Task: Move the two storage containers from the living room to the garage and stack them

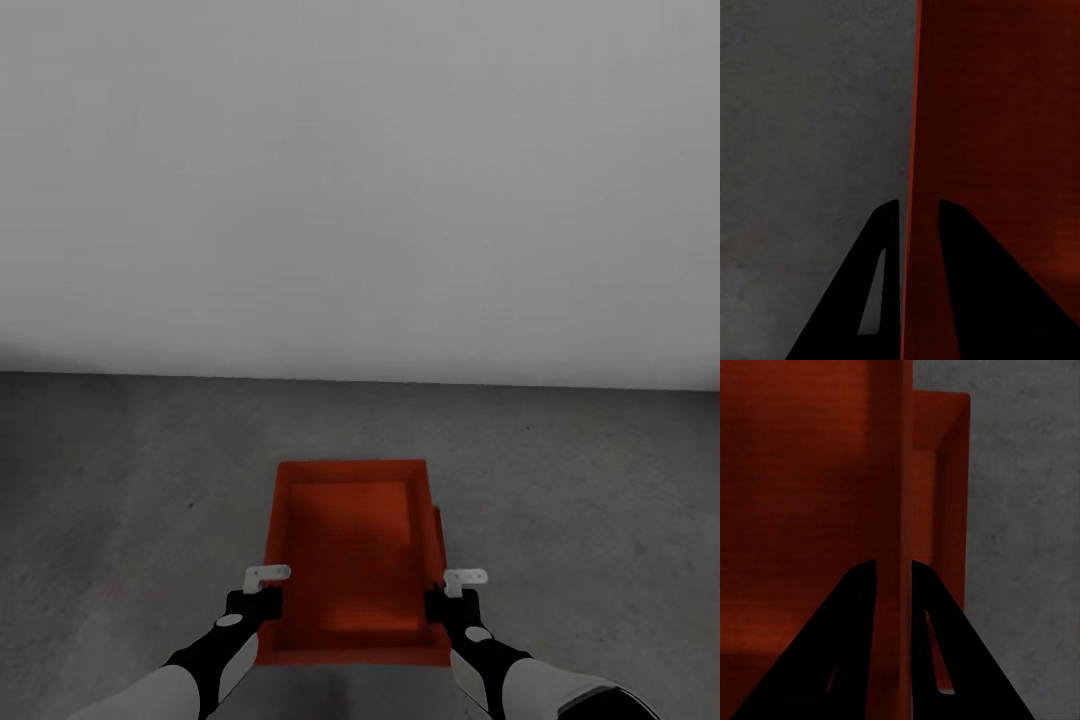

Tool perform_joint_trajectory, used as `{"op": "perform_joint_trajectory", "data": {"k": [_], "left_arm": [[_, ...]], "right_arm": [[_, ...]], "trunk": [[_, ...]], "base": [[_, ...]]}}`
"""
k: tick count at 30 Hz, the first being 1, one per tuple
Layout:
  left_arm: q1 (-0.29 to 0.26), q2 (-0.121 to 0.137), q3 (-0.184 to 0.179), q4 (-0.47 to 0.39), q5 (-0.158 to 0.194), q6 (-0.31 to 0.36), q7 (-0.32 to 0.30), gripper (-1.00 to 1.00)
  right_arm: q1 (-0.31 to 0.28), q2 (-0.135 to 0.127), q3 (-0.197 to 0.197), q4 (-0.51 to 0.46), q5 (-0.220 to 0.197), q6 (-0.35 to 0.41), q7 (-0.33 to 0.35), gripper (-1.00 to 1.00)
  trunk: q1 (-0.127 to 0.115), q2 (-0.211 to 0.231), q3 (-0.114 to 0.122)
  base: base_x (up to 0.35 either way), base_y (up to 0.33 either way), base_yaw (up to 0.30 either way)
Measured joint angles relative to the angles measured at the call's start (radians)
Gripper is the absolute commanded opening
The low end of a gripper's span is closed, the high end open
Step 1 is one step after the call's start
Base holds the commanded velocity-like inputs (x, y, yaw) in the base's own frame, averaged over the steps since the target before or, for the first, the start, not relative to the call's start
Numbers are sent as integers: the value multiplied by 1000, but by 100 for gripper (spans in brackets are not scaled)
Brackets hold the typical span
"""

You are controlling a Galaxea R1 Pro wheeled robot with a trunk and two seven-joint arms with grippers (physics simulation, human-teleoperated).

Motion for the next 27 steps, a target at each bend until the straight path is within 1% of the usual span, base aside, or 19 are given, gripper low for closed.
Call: {"op": "perform_joint_trajectory", "data": {"k": [15,21,27], "left_arm": [[0,0,1,0,0,1,0,-100],[0,4,-3,0,2,3,-5,-100],[0,6,-3,0,2,-1,-7,-100]], "right_arm": [[0,0,1,-2,0,3,0,-100],[0,5,12,4,-17,-1,-3,-100],[0,6,18,4,-24,-5,-5,-100]], "trunk": [[0,0,0],[0,0,0],[0,0,0]], "base": [[0,0,0],[0,-2,0],[-42,-148,0]]}}
